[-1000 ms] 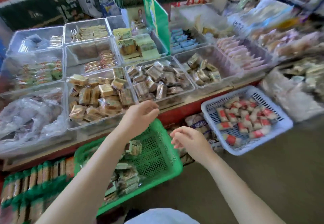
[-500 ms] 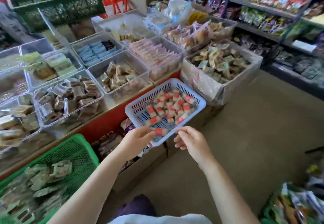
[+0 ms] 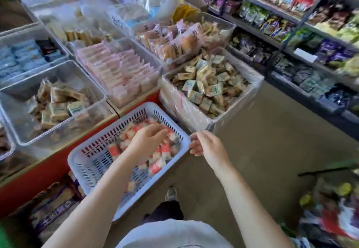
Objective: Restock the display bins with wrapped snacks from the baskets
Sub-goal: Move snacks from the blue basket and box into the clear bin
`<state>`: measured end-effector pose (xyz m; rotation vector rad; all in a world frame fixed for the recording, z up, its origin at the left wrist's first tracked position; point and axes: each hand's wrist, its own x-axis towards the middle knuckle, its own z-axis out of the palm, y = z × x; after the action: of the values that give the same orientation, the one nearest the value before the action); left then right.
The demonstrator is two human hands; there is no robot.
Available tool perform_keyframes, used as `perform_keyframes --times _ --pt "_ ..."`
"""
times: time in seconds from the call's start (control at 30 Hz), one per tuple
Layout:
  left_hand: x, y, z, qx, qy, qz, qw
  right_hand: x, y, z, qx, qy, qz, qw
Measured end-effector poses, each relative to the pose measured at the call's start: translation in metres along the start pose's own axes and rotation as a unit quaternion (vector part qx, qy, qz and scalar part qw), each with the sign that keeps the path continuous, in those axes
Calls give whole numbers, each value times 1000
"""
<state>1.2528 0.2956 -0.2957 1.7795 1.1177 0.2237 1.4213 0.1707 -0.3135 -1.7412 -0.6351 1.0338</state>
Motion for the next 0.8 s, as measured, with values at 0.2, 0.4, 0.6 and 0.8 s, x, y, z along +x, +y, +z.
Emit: perform_keyframes --times 0.2,0.4,0.6,0.8 --pt "119 60 -16 -35 17 13 999 112 -38 -30 -4 -5 9 1000" --pt "185 74 -17 -42 23 -36 998 209 -54 -53 -48 5 40 998" --pt "237 85 -6 -117 56 -126 984 304 -48 -68 -329 54 5 943" --pt "272 104 9 -112 69 -185 974 357 -48 -86 -483 -33 -1 875"
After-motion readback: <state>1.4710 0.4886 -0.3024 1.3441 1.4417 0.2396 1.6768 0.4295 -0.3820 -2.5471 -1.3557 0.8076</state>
